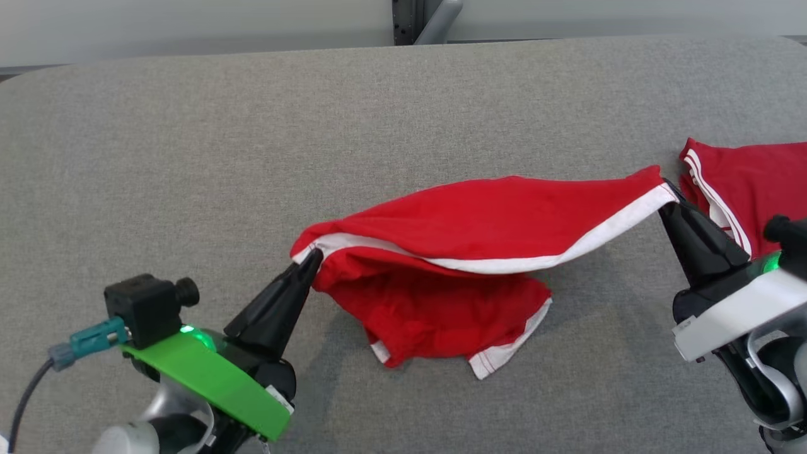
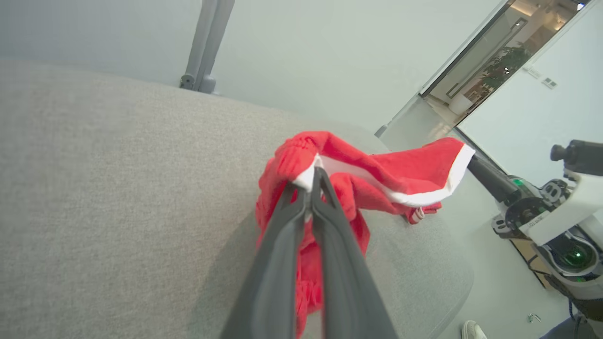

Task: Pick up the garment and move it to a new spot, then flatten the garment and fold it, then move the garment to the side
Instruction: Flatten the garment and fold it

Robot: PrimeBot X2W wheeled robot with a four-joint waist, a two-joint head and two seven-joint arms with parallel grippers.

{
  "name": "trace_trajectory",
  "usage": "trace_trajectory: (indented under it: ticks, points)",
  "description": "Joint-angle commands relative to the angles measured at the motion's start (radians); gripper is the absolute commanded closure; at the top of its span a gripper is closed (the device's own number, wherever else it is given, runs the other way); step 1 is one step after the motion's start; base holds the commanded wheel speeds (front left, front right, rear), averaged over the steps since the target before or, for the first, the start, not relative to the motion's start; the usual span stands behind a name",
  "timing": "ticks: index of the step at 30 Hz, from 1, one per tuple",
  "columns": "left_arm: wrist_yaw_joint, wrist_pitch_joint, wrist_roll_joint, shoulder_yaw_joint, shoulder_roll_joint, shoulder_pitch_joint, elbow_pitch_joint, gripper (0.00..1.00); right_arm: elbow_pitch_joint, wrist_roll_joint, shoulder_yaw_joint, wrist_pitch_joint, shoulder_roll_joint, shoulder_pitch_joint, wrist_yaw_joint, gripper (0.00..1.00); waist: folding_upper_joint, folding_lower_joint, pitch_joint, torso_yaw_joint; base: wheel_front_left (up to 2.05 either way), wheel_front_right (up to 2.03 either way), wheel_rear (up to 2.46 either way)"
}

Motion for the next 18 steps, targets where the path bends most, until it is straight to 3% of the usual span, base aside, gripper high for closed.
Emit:
trace_trajectory:
  ticks: [1,10,14,18]
  points:
    - [0.009,0.019,-0.004,0.009,0.021,-0.032,-0.038,1.0,-0.042,0.02,-0.018,0.03,-0.002,0.017,-0.001,1.0,0.0,0.0,0.013,-0.009,0.0,0.0,0.0]
    - [0.021,0.174,-0.064,0.064,0.102,-0.253,-0.181,1.0,-0.259,0.054,-0.126,0.202,0.001,-0.089,-0.001,1.0,0.0,0.0,0.139,-0.011,0.0,0.0,0.0]
    - [0.017,0.274,-0.125,0.098,0.147,-0.478,-0.09,1.0,-0.236,0.017,-0.136,0.282,0.0,-0.291,-0.001,1.0,0.0,0.0,0.243,-0.002,0.0,0.0,0.0]
    - [0.006,0.338,-0.127,0.102,0.179,-0.754,0.073,1.0,-0.124,-0.045,-0.116,0.328,0.042,-0.575,-0.001,1.0,0.0,0.0,0.349,0.009,0.0,0.0,0.0]
